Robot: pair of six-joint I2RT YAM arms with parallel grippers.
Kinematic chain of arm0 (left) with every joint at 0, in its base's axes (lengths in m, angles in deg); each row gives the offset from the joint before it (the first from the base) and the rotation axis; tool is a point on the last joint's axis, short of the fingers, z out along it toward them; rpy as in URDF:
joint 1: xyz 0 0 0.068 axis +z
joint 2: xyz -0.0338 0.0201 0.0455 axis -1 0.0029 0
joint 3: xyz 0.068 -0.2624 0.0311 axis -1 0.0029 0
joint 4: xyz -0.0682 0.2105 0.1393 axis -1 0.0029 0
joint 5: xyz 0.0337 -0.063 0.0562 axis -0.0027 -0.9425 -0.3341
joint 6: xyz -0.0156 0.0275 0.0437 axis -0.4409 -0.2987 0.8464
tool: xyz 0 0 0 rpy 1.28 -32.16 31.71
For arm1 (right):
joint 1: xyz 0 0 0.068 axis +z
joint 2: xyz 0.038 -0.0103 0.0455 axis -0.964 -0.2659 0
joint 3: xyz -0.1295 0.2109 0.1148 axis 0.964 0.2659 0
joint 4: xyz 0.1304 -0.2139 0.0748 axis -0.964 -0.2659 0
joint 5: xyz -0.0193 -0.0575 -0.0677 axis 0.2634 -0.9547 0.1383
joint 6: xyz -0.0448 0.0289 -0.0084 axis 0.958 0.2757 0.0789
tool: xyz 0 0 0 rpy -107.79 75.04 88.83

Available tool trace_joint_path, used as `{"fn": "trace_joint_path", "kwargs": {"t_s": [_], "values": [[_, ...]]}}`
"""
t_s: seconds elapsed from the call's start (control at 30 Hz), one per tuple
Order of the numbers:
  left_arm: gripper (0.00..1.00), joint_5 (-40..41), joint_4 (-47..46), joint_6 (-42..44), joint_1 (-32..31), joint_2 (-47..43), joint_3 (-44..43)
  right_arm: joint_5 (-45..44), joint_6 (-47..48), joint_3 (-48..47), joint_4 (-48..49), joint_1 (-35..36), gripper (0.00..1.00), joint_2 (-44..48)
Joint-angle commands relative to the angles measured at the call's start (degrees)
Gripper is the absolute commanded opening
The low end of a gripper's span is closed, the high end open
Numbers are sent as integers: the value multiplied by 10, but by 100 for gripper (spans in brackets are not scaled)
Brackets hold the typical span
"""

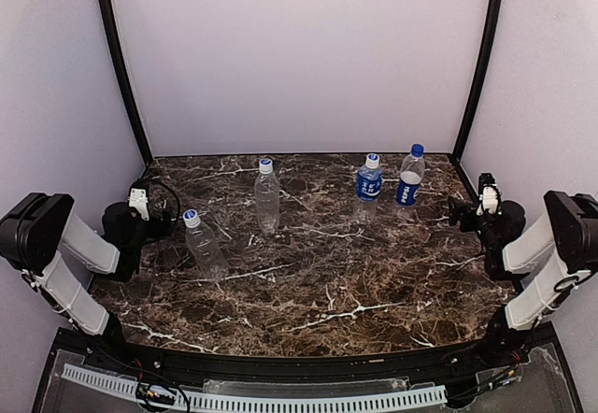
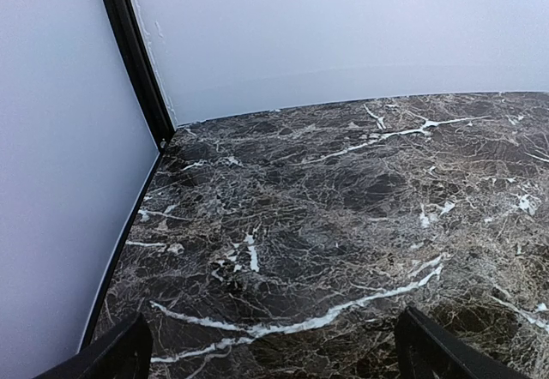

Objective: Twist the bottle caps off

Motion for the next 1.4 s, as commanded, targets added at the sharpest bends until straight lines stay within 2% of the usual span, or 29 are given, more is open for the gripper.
{"fn": "trace_joint_path", "kwargs": {"t_s": [0.0,0.07,0.13,0.17,0.3,0.33,0.4,0.43,0.57,0.6,0.7,0.8,0.9,1.03,1.1,1.13,1.37], "values": [[100,-8,8,-4,1,-2,0,-1,3,-21,-74,3,99,54],[100,4,30,-8,2,-18,-9,-41,-28,-66,-229,-1,99,145],[100,16,135,-22,8,-62,-51,-50,-66,-111,-337,-12,99,238],[100,10,215,-26,20,-89,-68,-50,-69,-125,-370,-14,99,268],[100,-21,311,8,55,-157,-125,-23,-94,-167,-469,-16,99,359],[100,-49,328,14,63,-169,-139,-11,-103,-178,-490,-16,99,373],[100,-110,425,23,87,-203,-181,25,-125,-211,-538,-16,99,390],[100,-131,502,29,97,-219,-197,47,-135,-227,-557,-16,99,392],[100,-261,709,79,102,-273,-259,165,-173,-299,-618,-15,99,380],[100,-317,744,103,102,-290,-277,196,-183,-317,-629,-14,99,373],[100,-417,912,160,102,-325,-313,263,-184,-379,-674,12,99,348],[96,-500,1042,267,102,-373,-354,259,-146,-437,-730,91,99,333],[96,-537,1203,396,102,-393,-389,215,-112,-477,-763,176,99,323],[96,-563,1361,555,102,-404,-398,193,-109,-501,-758,245,99,306],[96,-571,1394,601,102,-409,-388,182,-106,-511,-757,283,99,286],[96,-575,1380,598,102,-408,-382,174,-102,-519,-757,311,99,274],[93,-614,1177,428,76,-347,-324,108,-72,-586,-737,449,99,171]]}}
